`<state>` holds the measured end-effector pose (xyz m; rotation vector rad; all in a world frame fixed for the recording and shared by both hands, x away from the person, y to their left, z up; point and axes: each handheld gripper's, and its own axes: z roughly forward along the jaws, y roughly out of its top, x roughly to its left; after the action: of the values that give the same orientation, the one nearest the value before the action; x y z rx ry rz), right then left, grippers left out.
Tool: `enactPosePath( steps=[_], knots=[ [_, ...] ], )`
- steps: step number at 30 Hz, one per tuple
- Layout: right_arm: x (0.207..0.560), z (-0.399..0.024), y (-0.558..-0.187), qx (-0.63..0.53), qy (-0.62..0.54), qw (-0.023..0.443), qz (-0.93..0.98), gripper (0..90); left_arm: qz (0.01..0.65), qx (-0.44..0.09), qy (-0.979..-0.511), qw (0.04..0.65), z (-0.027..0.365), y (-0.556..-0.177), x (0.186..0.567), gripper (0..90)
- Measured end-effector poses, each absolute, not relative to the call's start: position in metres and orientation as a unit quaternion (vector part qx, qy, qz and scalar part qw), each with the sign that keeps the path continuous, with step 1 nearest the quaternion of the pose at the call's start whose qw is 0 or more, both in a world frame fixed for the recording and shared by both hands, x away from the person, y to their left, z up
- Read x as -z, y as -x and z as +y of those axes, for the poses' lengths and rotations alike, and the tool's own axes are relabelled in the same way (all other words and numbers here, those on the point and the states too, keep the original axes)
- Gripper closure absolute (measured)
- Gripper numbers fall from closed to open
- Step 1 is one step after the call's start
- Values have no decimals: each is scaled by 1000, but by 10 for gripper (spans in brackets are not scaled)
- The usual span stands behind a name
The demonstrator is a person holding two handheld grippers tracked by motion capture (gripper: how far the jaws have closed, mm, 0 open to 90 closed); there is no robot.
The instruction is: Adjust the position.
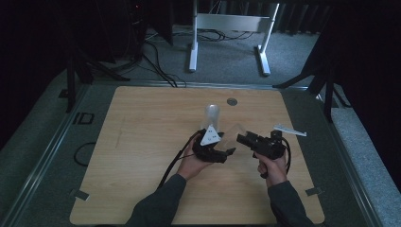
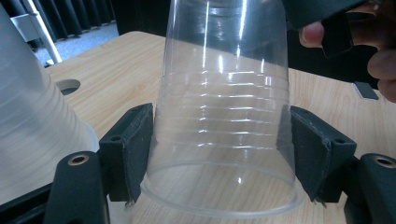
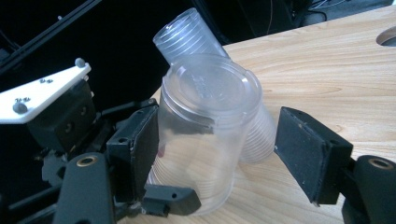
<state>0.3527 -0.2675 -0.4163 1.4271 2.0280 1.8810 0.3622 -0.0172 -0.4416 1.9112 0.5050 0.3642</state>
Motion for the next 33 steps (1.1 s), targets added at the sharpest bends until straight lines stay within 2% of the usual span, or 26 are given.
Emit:
enactPosePath(
  steps=[18, 33],
  knots=[
    [419, -272, -349, -570, -428, 42, 700, 315, 197, -138, -816, 526, -3, -364, 435, 285],
    [424, -276, -356, -533, -405, 52, 741, 241, 169, -120, -838, 505, 5, -367, 430, 288]
  ],
)
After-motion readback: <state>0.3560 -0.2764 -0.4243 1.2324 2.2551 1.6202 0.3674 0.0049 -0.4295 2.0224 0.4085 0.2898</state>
